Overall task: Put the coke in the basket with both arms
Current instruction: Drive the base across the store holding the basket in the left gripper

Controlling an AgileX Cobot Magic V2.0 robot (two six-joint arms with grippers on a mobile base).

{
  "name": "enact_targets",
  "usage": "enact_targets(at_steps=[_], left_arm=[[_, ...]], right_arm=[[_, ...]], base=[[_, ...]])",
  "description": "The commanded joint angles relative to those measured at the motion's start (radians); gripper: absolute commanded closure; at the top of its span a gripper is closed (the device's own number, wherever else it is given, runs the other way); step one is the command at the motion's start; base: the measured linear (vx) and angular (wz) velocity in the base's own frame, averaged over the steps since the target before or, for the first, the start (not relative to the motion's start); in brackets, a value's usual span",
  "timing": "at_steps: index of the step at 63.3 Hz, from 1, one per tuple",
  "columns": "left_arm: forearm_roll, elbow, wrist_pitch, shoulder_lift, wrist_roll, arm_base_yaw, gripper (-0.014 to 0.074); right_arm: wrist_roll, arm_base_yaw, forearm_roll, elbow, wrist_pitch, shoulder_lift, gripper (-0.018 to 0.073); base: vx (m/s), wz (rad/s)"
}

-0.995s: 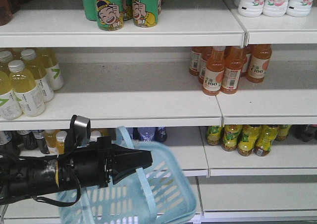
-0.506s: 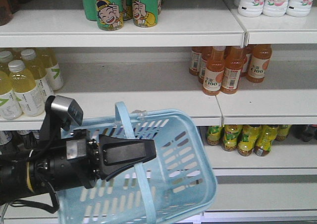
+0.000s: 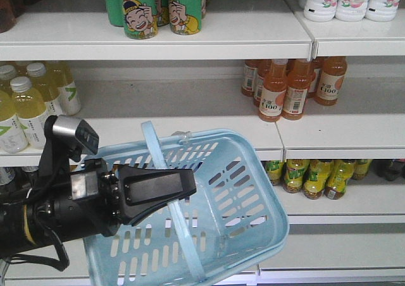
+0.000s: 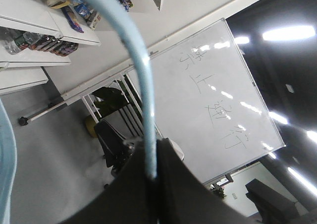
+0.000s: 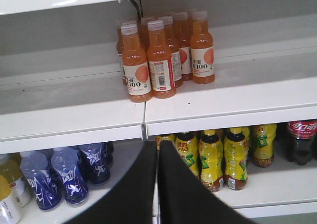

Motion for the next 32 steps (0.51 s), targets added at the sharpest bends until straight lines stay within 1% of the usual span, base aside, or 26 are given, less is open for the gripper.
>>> enact_targets(at_steps=[1, 32], left_arm=[[-0.073, -0.024, -0.237, -0.029, 0.008, -0.002, 0.0604], [-0.073, -0.024, -0.237, -0.029, 0.008, -0.002, 0.0604]], right_arm=[[-0.007, -0.003, -0.013, 0.009, -0.072, -0.018, 0.0564], [-0.007, -0.003, -0.013, 0.009, -0.072, -0.018, 0.0564]], base=[[0.0, 0.0], [0.0, -0.02]])
